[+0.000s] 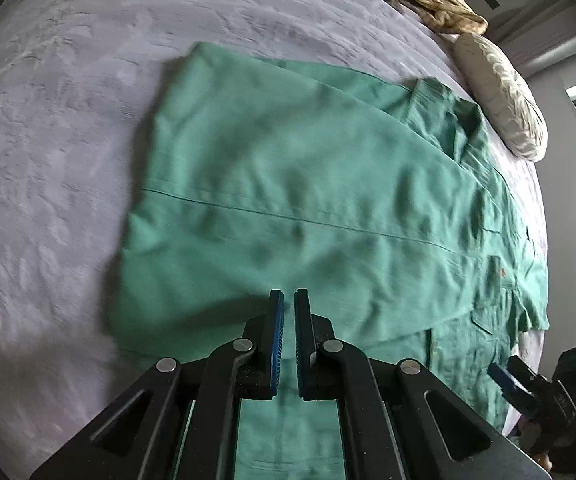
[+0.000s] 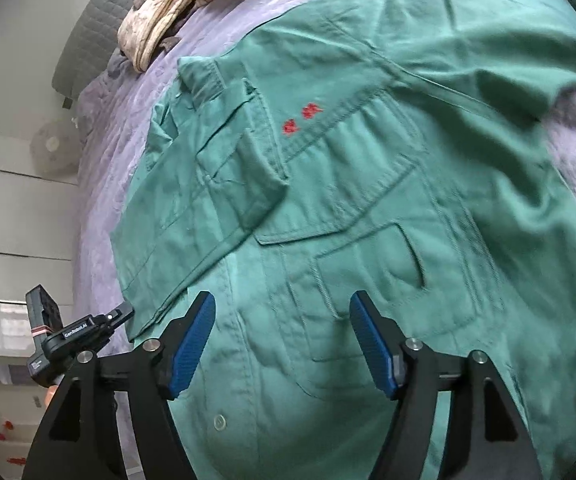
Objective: Fold large clothes
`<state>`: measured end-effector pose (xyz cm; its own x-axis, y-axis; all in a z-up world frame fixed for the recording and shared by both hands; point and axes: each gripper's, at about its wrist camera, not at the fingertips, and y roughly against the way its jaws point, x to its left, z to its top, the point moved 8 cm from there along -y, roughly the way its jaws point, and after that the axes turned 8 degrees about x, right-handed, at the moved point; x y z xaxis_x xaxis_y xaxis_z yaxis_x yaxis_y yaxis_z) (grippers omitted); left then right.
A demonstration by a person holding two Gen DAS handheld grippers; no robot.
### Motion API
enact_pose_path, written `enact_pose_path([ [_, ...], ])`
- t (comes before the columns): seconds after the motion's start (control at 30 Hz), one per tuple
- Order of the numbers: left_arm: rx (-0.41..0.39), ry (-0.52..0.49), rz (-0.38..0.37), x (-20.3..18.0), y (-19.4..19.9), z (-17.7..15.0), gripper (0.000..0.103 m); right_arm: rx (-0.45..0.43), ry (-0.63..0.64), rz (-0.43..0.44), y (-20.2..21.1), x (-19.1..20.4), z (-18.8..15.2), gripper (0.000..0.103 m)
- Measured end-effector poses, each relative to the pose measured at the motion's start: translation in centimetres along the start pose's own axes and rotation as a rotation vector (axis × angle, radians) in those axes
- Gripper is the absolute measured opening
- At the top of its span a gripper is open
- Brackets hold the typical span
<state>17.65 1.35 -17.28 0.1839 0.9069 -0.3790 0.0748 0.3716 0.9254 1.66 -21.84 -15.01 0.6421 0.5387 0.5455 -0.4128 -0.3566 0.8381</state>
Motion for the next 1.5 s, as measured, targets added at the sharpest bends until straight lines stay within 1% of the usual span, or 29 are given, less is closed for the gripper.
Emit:
enact_pose_path([
  [0.07,0.008,-0.006,-0.011,-1.3,-0.3,0.0,0.009,-0.003,-0.005,0.01,0.5,-0.6,-0.2,0.077],
  [0.1,0.012,-0.005,-0.002,-1.7,-0.4,-0.1,0.035,-0.004,-0.007,0.015,0.7,-1.0,-0.2,0.077],
  [0.13,0.011,0.001,0.008,-2.0,-0.5,-0.1,0.08,-0.004,-0.008,0.018,0.7,-1.2,-0.2,0.077],
  [0.17,-0.001,0.011,0.023,-2.3,-0.5,-0.1,0.095,-0.004,-0.01,0.024,0.9,-1.5,-0.2,0.078],
  [0.2,-0.03,0.011,0.046,-2.8,-0.4,0.0,0.103,-0.004,-0.011,0.027,1.1,-1.7,-0.2,0.078],
  [0.27,-0.034,-0.017,0.078,-3.6,-0.6,0.0,0.103,-0.006,-0.013,0.045,1.5,-2.2,-0.2,0.08],
  [0.33,-0.035,-0.039,0.117,-4.5,-1.0,0.0,0.103,-0.012,-0.015,0.059,1.9,-2.5,-0.1,0.08],
  [0.43,-0.052,-0.108,0.174,-6.5,-1.4,-0.2,0.103,-0.025,-0.022,0.087,2.8,-3.2,0.2,0.081],
  [0.5,-0.067,-0.156,0.206,-8.1,-1.6,-0.5,0.103,-0.043,-0.024,0.105,3.7,-3.7,0.7,0.085],
  [0.57,-0.072,-0.207,0.238,-10.0,-2.1,-0.8,0.103,-0.074,-0.028,0.127,5.0,-4.5,1.4,0.087],
  [0.6,-0.071,-0.241,0.256,-11.2,-2.5,-1.1,0.103,-0.092,-0.03,0.14,5.7,-4.9,1.8,0.093],
  [0.63,-0.068,-0.262,0.259,-12.1,-2.8,-1.3,0.103,-0.119,-0.035,0.153,6.6,-5.5,2.3,0.1],
  [0.67,-0.067,-0.28,0.26,-13.0,-3.2,-1.6,0.103,-0.144,-0.039,0.161,7.4,-6.1,2.7,0.103],
  [0.7,-0.063,-0.299,0.263,-14.1,-3.7,-1.9,0.103,-0.166,-0.048,0.167,8.3,-6.8,3.1,0.103],
  [0.8,-0.042,-0.329,0.278,-16.3,-5.2,-2.6,0.103,-0.21,-0.085,0.139,10.8,-9.8,4.7,0.103],
  [0.9,0.016,-0.351,0.254,-18.5,-6.9,-3.6,0.103,-0.253,-0.121,0.123,13.0,-12.6,5.9,0.103],
  [1.0,0.007,-0.378,0.253,-20.3,-7.5,-4.3,0.103,-0.322,-0.191,0.106,15.5,-16.9,7.6,0.103],
  [1.07,-0.001,-0.397,0.254,-21.7,-7.9,-4.7,0.103,-0.35,-0.237,0.101,16.7,-19.2,8.5,0.103],
  [1.17,-0.014,-0.405,0.248,-23.5,-8.4,-5.2,0.103,-0.398,-0.321,0.119,18.5,-23.1,10.3,0.103],
  [1.33,-0.019,-0.394,0.241,-25.9,-9.5,-5.7,0.103,-0.476,-0.439,0.252,20.9,-27.9,14.3,0.103],
  [1.43,-0.023,-0.375,0.246,-27.2,-10.2,-5.7,0.103,-0.508,-0.501,0.369,21.3,-29.5,16.7,0.103],
  [1.5,-0.025,-0.36,0.221,-28.1,-10.8,-5.4,0.103,-0.532,-0.544,0.41,21.4,-30.5,18.1,0.103],
])
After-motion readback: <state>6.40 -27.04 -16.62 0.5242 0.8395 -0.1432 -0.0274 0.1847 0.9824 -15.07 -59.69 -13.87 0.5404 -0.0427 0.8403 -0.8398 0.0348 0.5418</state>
